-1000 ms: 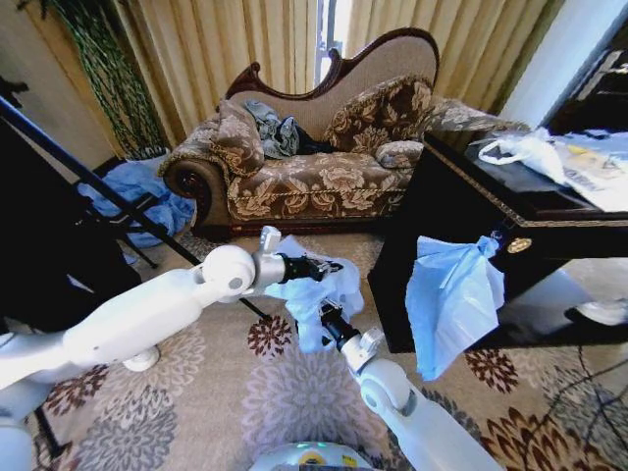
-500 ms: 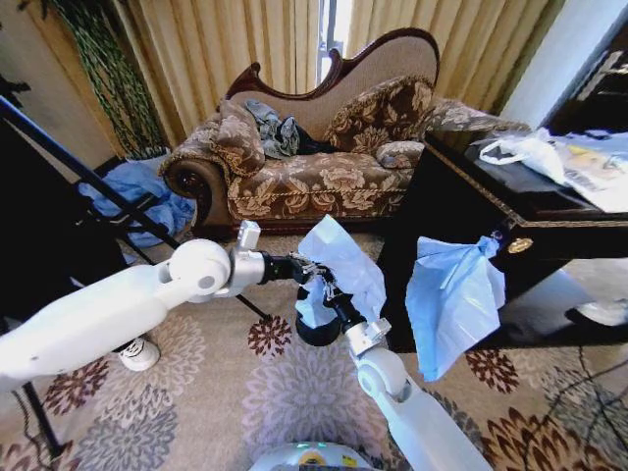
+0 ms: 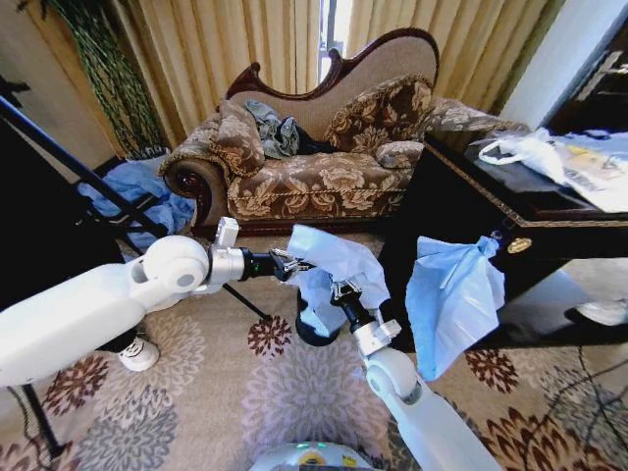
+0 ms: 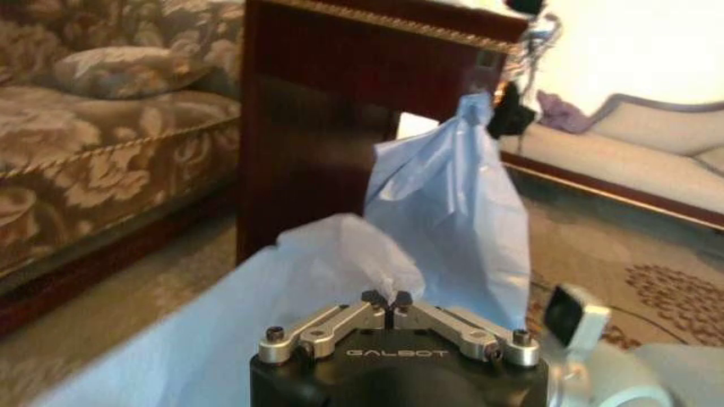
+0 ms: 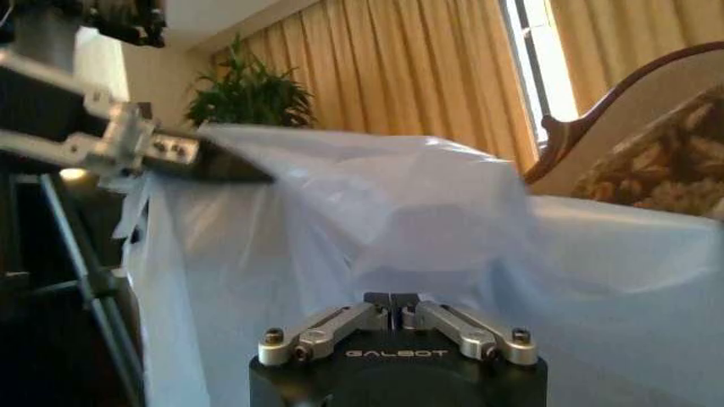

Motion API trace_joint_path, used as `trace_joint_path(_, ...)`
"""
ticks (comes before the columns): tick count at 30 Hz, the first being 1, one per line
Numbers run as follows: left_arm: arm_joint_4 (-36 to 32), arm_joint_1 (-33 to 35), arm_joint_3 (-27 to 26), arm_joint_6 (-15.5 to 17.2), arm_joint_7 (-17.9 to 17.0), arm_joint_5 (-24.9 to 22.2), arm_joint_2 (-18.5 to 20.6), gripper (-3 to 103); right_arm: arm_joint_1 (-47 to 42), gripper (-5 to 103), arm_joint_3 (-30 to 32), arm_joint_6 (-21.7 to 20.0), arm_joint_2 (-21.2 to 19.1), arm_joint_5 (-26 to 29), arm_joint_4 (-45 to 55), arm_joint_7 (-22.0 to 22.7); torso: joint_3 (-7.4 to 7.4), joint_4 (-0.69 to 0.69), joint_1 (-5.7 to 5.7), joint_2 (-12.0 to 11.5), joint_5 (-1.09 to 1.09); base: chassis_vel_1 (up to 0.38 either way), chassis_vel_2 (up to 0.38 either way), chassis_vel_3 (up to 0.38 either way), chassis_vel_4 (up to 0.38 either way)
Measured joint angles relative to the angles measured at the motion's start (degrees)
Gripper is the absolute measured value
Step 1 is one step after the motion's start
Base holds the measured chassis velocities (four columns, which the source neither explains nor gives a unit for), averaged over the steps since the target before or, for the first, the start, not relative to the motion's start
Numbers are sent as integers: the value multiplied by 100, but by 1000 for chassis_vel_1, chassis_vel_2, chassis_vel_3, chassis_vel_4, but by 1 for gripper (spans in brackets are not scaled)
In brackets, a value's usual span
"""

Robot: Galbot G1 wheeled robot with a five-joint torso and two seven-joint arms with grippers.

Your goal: Place a garbage bag over the trash bin.

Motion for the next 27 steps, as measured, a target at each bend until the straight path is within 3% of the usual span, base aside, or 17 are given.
trace_joint_path(3, 11, 28, -23, -138, 224, 173, 52, 0, 136, 0, -353, 31, 205, -83, -192, 0, 0, 1, 0, 0, 1, 0, 0, 0, 0)
trace_joint_path(12, 153, 385, -363, -295, 205, 424, 110, 0, 151, 0, -959, 35, 342, -174, -358, 3, 0, 0, 0, 0, 0, 0, 0, 0, 0)
trace_joint_path(19, 233, 551, -440, -363, -38, 519, 45, 0, 189, 0, -1272, -4, 454, -195, -479, 2, 0, 0, 0, 0, 0, 0, 0, 0, 0)
trace_joint_path(27, 311, 489, -296, -248, -554, 566, -229, 0, 315, 0, -1303, -39, 684, -244, -726, 95, 0, -1, 0, 0, 0, 0, 0, 0, 0)
